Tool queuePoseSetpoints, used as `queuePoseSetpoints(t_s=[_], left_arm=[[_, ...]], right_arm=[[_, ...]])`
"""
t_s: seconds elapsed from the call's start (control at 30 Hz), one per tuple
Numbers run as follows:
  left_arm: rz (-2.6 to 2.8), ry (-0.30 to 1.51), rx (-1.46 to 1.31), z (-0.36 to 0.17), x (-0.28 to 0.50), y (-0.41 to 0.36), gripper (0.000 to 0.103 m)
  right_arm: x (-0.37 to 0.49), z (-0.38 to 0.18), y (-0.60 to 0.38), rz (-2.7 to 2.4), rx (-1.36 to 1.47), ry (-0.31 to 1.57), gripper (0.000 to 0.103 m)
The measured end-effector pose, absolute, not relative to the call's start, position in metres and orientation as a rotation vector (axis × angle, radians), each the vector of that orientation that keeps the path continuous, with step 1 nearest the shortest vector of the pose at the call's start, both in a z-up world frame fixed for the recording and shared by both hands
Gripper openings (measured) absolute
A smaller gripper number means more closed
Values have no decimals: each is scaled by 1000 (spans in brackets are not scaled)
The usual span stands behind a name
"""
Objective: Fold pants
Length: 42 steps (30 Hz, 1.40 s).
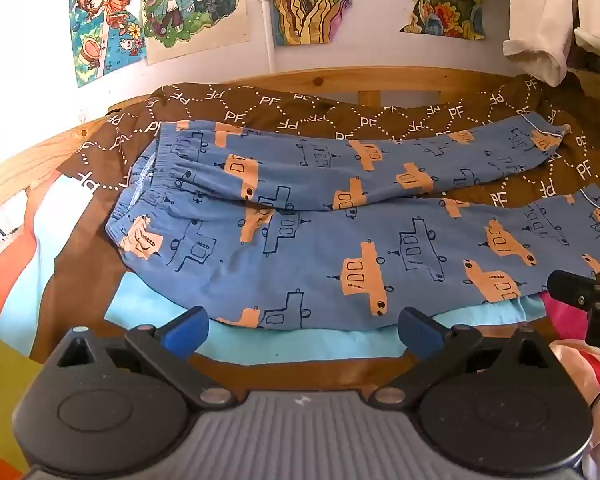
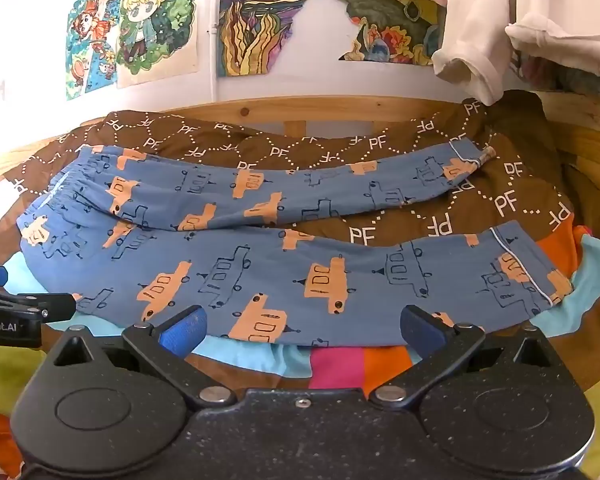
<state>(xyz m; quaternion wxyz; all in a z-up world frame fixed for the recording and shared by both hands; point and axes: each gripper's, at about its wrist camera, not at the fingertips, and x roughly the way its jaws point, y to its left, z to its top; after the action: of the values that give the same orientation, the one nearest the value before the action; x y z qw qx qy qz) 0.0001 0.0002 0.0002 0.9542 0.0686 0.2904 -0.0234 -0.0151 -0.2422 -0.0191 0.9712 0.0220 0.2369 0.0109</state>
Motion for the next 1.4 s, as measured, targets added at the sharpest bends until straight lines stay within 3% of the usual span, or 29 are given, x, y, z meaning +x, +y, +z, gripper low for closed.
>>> queuePoseSetpoints(t_s=[1.4], left_arm=[[-42,578,147,4,-2,1,103]], right_arm=[[-14,-20,-245,15,62,492,102]])
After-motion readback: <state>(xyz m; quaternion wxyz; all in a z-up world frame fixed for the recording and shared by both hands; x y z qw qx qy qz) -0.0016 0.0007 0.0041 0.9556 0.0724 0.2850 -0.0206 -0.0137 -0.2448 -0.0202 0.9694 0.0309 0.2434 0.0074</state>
